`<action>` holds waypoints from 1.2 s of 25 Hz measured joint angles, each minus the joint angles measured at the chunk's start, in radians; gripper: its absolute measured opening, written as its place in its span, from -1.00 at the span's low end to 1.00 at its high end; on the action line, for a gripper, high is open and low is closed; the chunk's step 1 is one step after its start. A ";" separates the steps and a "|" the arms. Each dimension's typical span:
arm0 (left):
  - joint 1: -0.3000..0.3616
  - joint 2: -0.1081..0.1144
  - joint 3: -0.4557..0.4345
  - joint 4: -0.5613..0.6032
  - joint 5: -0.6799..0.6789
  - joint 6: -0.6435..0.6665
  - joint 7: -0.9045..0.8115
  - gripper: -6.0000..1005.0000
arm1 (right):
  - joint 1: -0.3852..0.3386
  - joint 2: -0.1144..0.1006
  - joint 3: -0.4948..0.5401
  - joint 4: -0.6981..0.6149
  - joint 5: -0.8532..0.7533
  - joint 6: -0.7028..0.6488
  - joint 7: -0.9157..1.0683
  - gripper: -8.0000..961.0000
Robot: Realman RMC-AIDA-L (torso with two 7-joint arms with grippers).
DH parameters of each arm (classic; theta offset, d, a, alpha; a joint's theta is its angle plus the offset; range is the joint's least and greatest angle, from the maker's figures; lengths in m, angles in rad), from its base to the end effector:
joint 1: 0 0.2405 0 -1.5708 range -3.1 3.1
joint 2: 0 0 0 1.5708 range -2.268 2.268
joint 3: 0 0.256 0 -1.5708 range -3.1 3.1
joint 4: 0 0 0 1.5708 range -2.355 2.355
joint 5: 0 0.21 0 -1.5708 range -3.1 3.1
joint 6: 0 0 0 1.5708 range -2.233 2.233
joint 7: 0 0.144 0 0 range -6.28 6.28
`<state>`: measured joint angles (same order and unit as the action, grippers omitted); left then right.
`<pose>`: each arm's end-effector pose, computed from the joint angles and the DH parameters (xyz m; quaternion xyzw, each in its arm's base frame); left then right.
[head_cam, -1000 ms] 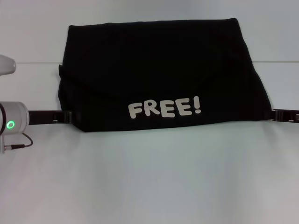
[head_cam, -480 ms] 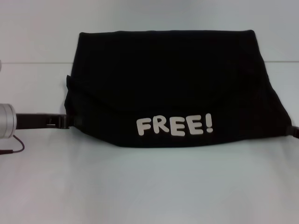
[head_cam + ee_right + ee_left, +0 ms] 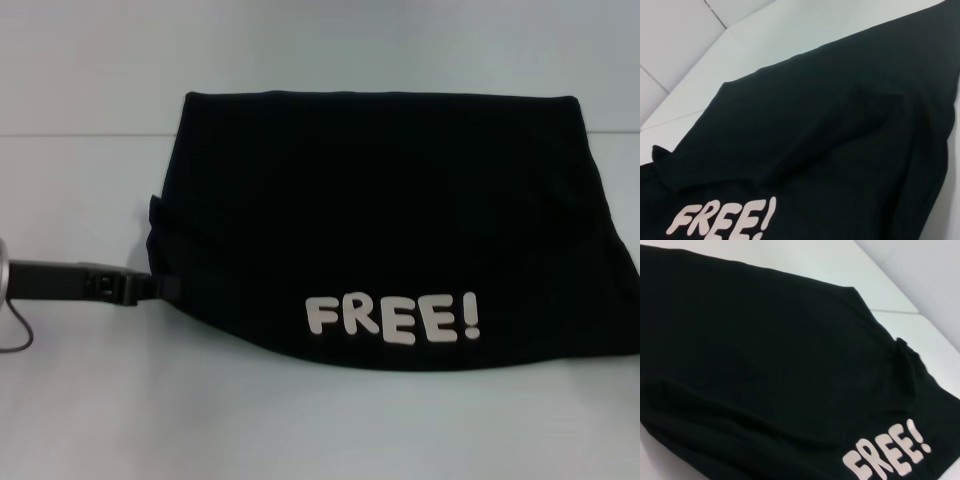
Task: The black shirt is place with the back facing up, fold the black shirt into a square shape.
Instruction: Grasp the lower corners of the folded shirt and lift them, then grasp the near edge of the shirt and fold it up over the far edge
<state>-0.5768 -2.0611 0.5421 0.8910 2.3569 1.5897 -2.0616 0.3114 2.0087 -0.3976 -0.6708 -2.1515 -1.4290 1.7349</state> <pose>-0.2815 0.3469 0.0484 -0.8590 -0.4726 -0.1372 0.1416 0.3866 0.2732 0.0614 -0.7849 0.5147 0.2159 0.2688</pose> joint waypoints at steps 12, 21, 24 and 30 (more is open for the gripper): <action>0.018 0.003 -0.036 0.004 0.001 0.126 0.018 -0.81 | -0.091 0.001 0.021 -0.042 -0.013 -0.149 -0.029 -0.98; -0.090 0.036 -0.037 -0.087 0.000 0.000 0.004 -0.80 | 0.006 -0.019 0.104 -0.036 -0.011 -0.124 -0.043 -0.98; -0.146 0.055 -0.028 -0.148 0.000 -0.112 -0.001 -0.79 | 0.077 -0.024 0.108 -0.031 -0.013 -0.074 -0.036 -0.98; -0.236 0.070 0.022 -0.209 0.003 -0.361 -0.001 -0.78 | 0.210 -0.047 0.101 0.008 -0.015 0.086 0.007 -0.98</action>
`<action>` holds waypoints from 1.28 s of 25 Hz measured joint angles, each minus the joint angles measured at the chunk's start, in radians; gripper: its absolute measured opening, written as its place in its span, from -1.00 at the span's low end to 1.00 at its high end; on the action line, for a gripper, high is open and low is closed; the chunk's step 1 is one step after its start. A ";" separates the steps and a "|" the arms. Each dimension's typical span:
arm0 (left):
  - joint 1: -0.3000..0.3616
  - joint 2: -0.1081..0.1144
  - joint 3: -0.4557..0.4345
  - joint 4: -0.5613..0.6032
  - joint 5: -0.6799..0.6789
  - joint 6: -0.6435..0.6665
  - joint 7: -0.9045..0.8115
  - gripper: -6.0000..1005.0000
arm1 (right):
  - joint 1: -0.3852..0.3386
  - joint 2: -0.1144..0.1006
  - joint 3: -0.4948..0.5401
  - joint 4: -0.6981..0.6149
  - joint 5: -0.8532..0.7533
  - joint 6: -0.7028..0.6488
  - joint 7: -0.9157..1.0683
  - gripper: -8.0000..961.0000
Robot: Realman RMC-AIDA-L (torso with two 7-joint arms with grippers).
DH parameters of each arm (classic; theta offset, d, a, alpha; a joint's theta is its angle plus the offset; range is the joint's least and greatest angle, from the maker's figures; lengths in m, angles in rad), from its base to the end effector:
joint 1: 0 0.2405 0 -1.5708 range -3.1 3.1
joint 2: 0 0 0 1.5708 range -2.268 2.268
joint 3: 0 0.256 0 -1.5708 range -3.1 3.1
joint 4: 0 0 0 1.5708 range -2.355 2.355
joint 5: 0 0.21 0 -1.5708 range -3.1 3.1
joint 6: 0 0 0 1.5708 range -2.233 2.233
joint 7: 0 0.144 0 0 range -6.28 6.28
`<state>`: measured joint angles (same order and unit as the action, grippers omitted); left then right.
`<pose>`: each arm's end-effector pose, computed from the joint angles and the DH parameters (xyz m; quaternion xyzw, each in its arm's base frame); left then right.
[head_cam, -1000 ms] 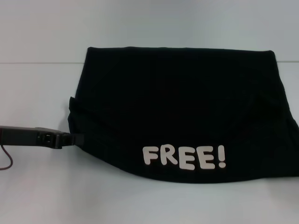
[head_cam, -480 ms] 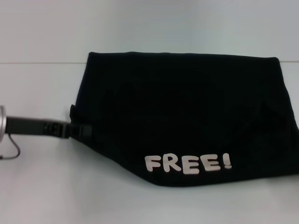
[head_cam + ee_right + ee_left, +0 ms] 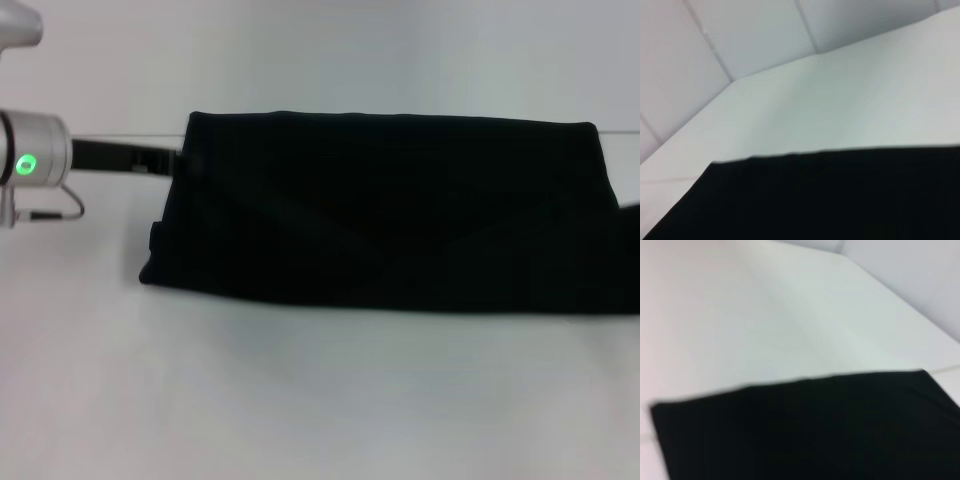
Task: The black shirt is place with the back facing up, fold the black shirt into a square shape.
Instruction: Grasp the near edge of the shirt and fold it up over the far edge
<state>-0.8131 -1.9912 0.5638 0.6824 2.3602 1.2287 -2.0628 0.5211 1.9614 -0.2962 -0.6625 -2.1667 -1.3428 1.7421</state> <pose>-0.2382 0.4378 0.0508 -0.8584 -0.4275 -0.1412 0.2457 0.3459 0.3559 0.0975 -0.7961 0.4495 0.2444 0.3230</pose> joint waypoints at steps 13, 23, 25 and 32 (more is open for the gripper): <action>-0.089 -0.034 0.091 -0.078 -0.013 -0.438 0.093 -0.75 | 0.183 -0.049 -0.129 0.162 -0.001 0.403 0.110 -0.98; -0.155 -0.036 0.091 -0.115 -0.015 -0.528 0.153 -0.74 | 0.271 -0.053 -0.184 0.181 -0.001 0.517 0.142 -0.98; -0.166 -0.035 0.091 -0.115 -0.015 -0.549 0.153 -0.73 | 0.284 -0.056 -0.197 0.179 0.000 0.536 0.152 -0.98; -0.199 -0.035 0.091 -0.123 -0.015 -0.624 0.153 -0.72 | 0.319 -0.072 -0.207 0.175 0.002 0.601 0.177 -0.99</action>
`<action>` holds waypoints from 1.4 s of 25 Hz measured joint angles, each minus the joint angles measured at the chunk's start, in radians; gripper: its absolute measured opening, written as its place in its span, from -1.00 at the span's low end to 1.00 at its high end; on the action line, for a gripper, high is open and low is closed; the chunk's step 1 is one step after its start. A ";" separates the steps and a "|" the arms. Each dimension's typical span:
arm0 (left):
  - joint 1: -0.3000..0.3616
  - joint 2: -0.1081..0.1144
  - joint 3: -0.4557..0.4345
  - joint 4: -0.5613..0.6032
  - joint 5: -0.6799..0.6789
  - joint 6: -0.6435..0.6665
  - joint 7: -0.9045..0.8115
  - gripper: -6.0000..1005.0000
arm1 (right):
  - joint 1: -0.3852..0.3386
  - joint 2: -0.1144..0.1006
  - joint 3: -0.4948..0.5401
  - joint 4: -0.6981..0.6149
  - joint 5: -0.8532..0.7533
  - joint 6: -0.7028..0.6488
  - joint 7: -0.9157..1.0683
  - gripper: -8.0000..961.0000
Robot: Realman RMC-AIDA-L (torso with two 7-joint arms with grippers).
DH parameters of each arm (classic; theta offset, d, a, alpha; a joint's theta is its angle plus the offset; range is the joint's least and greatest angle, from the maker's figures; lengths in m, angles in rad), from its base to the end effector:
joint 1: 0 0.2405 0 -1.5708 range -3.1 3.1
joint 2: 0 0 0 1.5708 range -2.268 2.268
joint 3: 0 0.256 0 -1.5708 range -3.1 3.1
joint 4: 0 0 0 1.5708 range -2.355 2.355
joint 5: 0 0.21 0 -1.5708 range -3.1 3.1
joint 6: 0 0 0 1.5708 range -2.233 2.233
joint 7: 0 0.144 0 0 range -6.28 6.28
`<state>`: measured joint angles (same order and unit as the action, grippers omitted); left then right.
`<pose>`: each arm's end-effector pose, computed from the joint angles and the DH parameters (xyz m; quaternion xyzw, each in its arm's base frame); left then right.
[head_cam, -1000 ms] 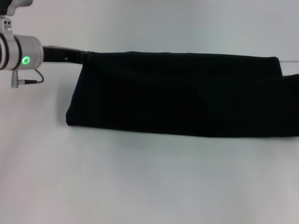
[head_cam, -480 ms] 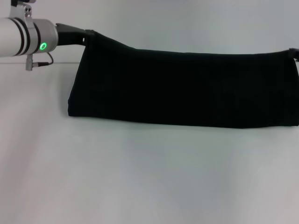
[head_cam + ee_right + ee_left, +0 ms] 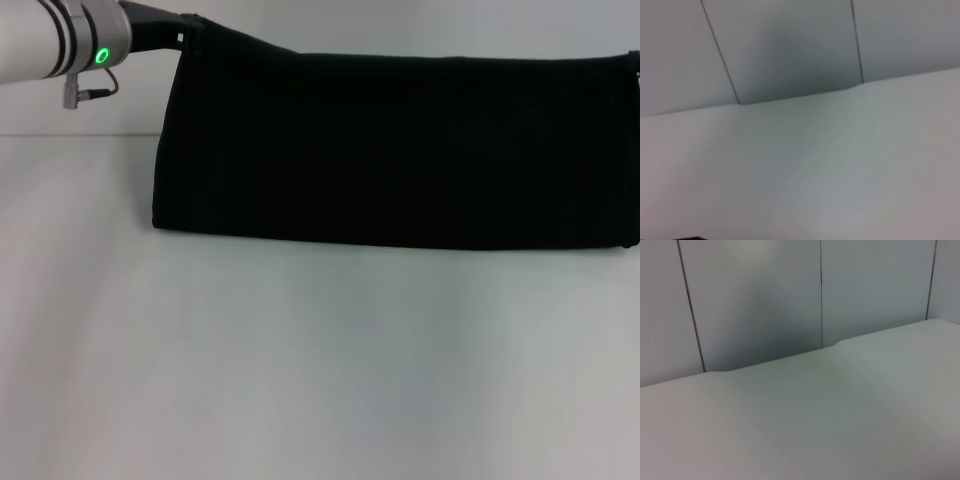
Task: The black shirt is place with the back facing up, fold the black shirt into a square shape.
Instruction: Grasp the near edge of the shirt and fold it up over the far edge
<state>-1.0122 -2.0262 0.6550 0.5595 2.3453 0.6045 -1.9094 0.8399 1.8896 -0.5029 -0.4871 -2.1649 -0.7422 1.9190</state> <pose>-0.1794 0.5193 0.0497 -0.8298 -0.2944 -0.1214 0.4582 0.2773 0.4872 0.1109 -0.7513 0.4348 0.1964 0.4559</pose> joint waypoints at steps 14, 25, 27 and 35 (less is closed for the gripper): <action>-0.020 -0.018 0.000 -0.108 -0.116 -0.124 0.106 -0.69 | 0.039 0.014 -0.002 0.087 0.004 0.139 -0.009 -0.98; -0.037 -0.063 0.012 -0.125 -0.129 -0.284 0.151 -0.67 | 0.044 0.022 -0.002 0.103 0.005 0.150 0.005 -0.81; -0.037 -0.064 0.012 -0.126 -0.129 -0.288 0.149 -0.67 | 0.044 0.023 -0.002 0.102 0.005 0.151 0.005 -0.53; -0.020 -0.057 0.005 -0.130 -0.130 -0.327 0.120 -0.10 | 0.034 0.018 0.001 0.091 0.005 0.133 0.006 0.07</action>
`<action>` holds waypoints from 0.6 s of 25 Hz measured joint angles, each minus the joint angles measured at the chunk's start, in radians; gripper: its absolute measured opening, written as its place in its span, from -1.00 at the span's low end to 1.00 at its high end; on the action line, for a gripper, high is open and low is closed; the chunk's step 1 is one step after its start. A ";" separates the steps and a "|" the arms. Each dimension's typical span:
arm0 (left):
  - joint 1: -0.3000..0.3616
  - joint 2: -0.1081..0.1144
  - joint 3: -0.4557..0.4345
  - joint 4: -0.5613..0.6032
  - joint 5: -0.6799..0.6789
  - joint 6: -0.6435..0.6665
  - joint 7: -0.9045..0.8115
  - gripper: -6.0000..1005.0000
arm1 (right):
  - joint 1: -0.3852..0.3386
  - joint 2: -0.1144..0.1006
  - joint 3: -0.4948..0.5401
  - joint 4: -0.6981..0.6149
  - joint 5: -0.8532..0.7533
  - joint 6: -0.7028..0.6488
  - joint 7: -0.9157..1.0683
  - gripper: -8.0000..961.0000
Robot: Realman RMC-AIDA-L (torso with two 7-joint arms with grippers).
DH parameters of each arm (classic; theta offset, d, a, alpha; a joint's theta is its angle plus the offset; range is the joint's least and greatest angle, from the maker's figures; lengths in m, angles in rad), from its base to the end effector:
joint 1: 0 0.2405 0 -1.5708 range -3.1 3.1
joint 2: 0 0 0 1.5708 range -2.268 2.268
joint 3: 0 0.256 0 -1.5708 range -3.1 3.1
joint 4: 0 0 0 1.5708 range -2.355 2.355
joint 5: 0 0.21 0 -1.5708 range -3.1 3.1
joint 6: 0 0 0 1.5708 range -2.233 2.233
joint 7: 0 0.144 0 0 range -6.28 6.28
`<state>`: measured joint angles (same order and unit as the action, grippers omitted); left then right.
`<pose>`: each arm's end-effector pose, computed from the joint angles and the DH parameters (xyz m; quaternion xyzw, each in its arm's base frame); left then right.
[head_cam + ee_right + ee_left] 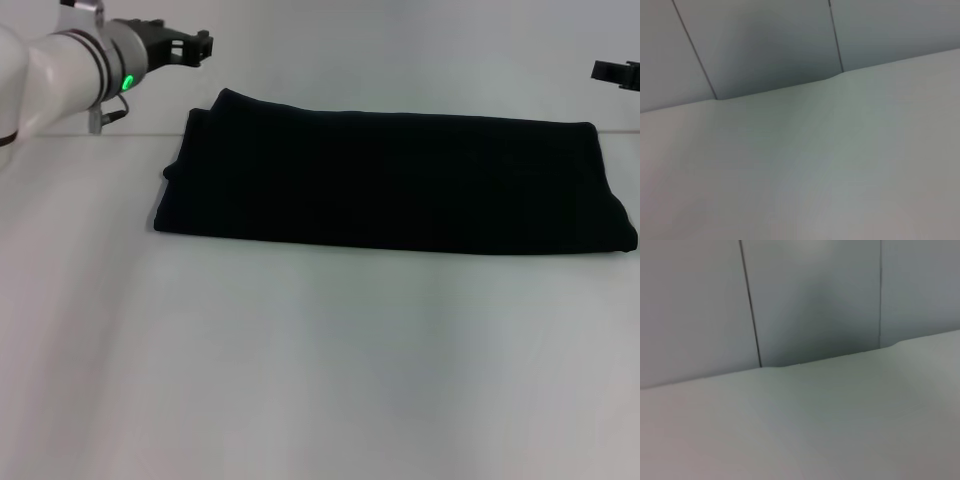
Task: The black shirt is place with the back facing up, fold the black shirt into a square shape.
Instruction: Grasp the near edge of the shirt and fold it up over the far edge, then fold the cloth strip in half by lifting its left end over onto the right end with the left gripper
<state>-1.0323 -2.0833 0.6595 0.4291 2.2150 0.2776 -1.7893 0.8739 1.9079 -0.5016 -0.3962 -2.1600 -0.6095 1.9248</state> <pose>-0.1938 0.5205 0.0229 -0.7763 -0.3175 -0.1164 0.5320 0.2806 0.4921 0.0886 -0.7280 0.4625 0.1887 0.4696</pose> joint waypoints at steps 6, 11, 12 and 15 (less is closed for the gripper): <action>0.101 0.030 0.028 0.130 0.013 0.337 -0.168 0.59 | -0.056 -0.020 0.009 -0.044 0.001 -0.216 0.049 0.35; 0.214 0.046 0.059 0.306 0.014 0.625 -0.364 0.73 | -0.119 -0.023 0.007 -0.107 0.001 -0.380 0.112 0.57; 0.238 0.047 0.061 0.334 0.014 0.672 -0.412 0.75 | -0.129 -0.024 0.004 -0.115 0.001 -0.403 0.125 0.61; 0.284 0.050 0.058 0.385 0.028 0.760 -0.516 0.83 | -0.156 -0.028 0.000 -0.129 -0.003 -0.457 0.144 0.69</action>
<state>-0.7482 -2.0333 0.7178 0.8142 2.2427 1.0378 -2.3050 0.7182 1.8798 -0.5015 -0.5249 -2.1633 -1.0661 2.0692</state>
